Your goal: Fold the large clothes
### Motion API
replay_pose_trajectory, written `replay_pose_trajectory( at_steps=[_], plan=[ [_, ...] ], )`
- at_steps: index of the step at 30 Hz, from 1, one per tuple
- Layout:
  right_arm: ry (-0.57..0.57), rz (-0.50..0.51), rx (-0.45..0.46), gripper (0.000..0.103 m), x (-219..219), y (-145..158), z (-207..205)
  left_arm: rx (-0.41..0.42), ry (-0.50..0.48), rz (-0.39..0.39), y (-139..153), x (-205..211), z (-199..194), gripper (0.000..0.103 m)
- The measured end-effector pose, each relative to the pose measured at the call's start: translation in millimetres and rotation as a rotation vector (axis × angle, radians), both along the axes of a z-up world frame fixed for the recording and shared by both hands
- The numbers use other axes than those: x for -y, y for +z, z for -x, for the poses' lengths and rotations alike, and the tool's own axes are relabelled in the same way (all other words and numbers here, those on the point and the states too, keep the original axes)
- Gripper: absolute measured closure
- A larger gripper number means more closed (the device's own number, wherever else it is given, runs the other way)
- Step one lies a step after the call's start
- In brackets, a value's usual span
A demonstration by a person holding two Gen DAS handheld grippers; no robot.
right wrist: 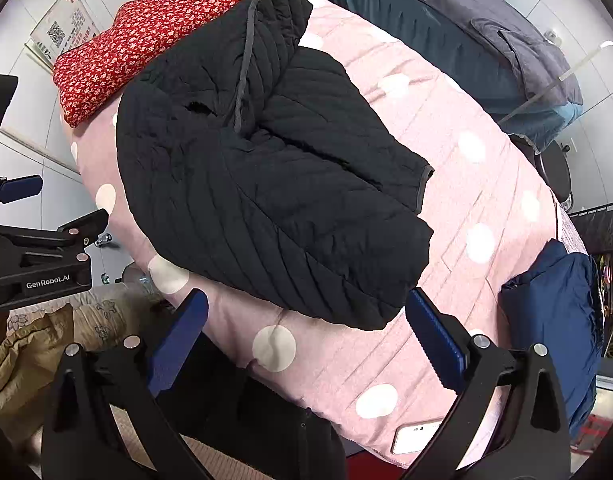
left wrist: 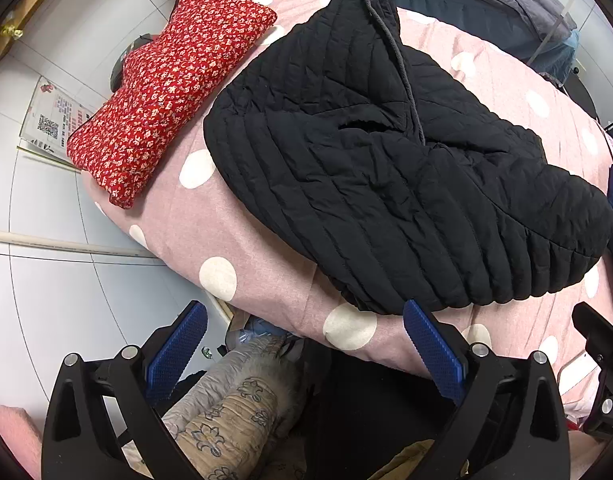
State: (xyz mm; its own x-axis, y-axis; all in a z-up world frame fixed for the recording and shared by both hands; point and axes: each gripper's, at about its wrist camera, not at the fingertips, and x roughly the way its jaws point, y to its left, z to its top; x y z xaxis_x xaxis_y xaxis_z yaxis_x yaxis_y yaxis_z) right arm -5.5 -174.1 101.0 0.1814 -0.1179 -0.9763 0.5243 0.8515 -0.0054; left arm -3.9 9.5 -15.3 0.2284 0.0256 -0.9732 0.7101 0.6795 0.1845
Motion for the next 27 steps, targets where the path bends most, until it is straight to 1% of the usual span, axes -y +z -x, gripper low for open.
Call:
replay_pose_trajectory(
  at_steps=[27],
  plan=[
    [-0.001,-0.008,-0.013,0.006,2.4,-2.7,-1.0,-0.013,-0.002,-0.011,3.1,-0.9,-5.0,0.006]
  ],
)
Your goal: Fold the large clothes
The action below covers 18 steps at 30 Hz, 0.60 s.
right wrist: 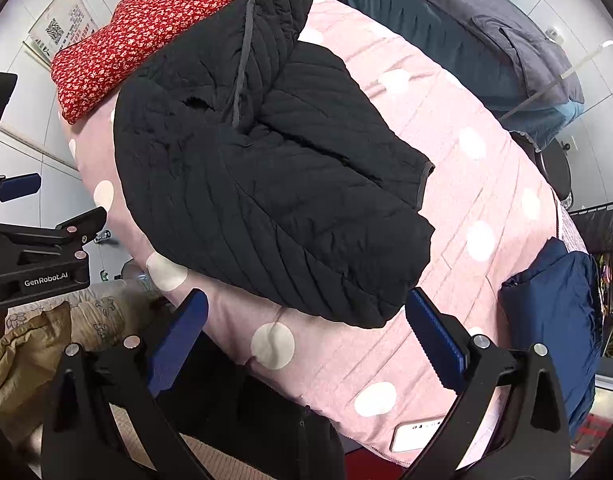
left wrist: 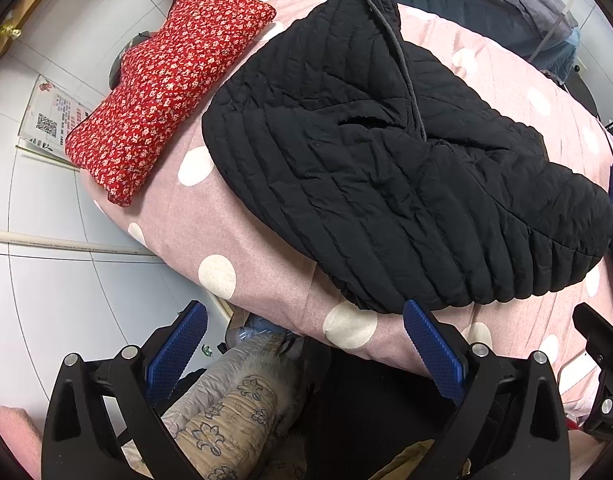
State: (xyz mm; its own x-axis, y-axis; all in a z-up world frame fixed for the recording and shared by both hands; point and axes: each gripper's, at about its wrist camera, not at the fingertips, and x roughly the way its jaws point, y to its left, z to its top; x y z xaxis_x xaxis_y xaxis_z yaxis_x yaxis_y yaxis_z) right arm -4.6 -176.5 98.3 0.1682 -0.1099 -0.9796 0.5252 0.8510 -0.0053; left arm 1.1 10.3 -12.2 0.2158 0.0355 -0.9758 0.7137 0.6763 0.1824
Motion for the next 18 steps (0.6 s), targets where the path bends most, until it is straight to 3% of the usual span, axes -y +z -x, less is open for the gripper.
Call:
replay_pose_trajectory(
  at_steps=[18],
  plan=[
    [0.001,-0.005,-0.012,0.006,2.2,-2.2,-1.6,-0.004,0.006,-0.005,-7.0,6.9,-2.0,0.006]
  ],
)
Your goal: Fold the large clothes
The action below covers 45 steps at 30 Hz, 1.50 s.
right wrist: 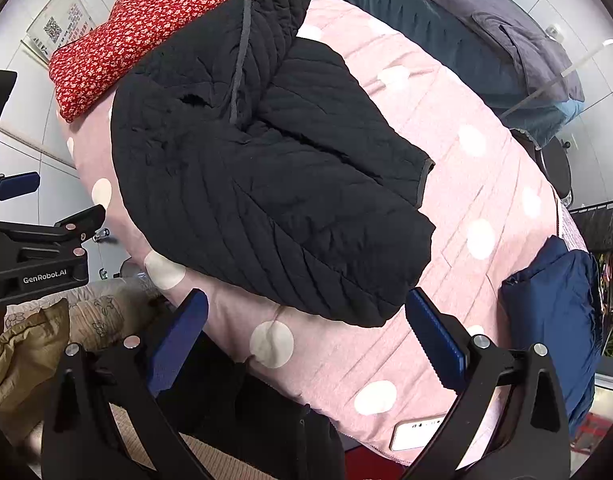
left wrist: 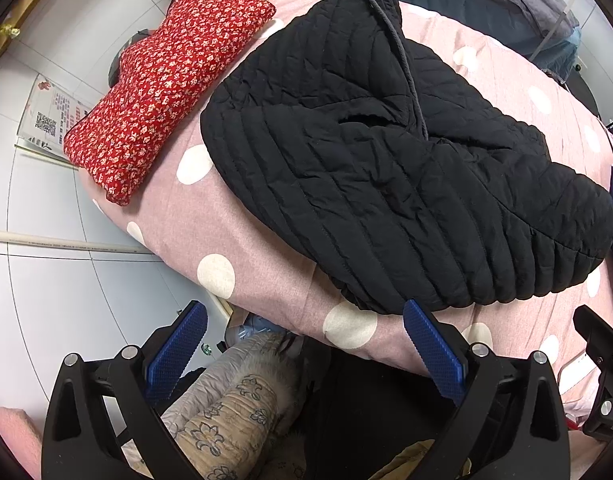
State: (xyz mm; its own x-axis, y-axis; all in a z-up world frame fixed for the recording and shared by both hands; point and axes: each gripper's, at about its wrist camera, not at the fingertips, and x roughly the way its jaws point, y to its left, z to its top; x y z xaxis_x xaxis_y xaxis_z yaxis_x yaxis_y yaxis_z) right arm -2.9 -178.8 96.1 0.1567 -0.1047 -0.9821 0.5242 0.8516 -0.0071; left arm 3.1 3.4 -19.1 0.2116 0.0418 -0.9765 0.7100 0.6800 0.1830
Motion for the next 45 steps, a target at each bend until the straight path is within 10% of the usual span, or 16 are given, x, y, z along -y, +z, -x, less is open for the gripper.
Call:
replay_pose_trajectory(
  at_steps=[34,45],
  plan=[
    [-0.026,-0.028,-0.003,0.006,8.4,-4.1,-1.3,-0.020,-0.015,-0.016,-7.3,11.1,-6.8,0.006],
    [-0.393,-0.149,0.234,0.006,97.0,5.4,49.4,-0.031,0.036,0.079,-3.7,23.7,-35.7,0.006]
  ],
)
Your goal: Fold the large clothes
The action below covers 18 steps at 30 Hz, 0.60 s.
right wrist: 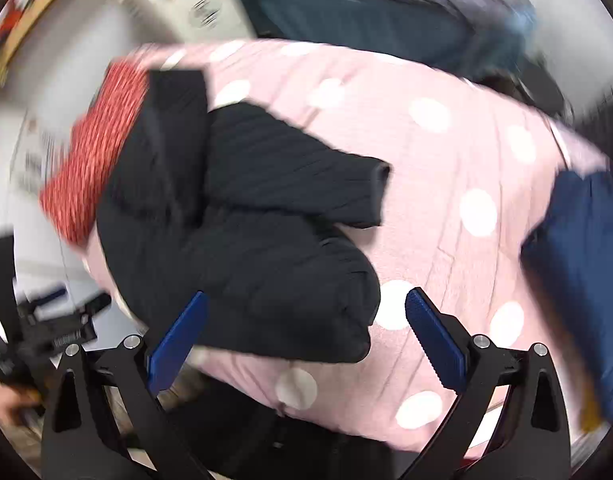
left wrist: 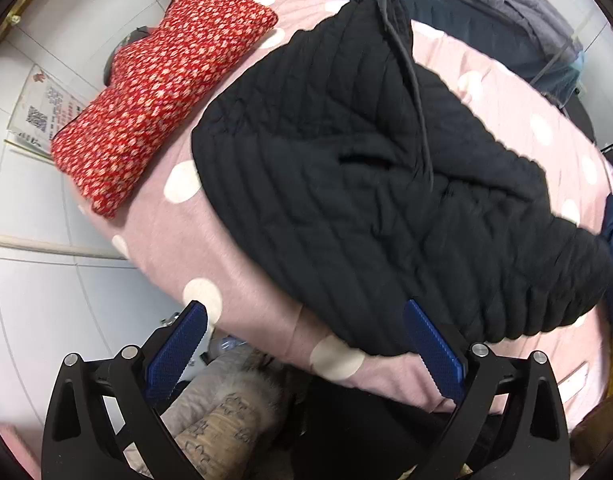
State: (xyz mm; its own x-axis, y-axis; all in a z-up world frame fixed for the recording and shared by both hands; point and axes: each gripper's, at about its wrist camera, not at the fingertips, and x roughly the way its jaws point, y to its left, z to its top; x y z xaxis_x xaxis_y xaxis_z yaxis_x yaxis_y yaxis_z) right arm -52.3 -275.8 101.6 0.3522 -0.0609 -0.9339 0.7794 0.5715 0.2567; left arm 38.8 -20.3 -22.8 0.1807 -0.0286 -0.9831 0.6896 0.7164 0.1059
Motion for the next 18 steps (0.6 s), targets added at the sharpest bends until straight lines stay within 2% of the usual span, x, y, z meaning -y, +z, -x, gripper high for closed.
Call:
replay_pose_trajectory(
  at_steps=[3,8,13,15,18],
  plan=[
    [-0.133,-0.090,0.058,0.006,28.7,-13.7,25.8,0.010,-0.032,0.032,1.1,15.7,-8.3,0.006],
    [-0.241,-0.218,0.134,0.006,40.4,-41.7,49.0,0.031,-0.147,0.054,-4.8,63.0,-17.6,0.006],
    [-0.215,-0.275,0.191,0.006,25.3,-64.8,37.6,0.057,-0.283,0.026,-34.0,127.5,-26.2,0.006],
    [-0.164,-0.268,0.206,0.006,16.8,-71.3,26.4,0.061,-0.302,-0.034,-58.8,151.2,-34.6,0.007],
    [-0.108,-0.228,0.175,0.011,8.6,-84.7,8.5,0.050,-0.284,-0.103,-91.8,169.0,-50.2,0.016]
  ],
)
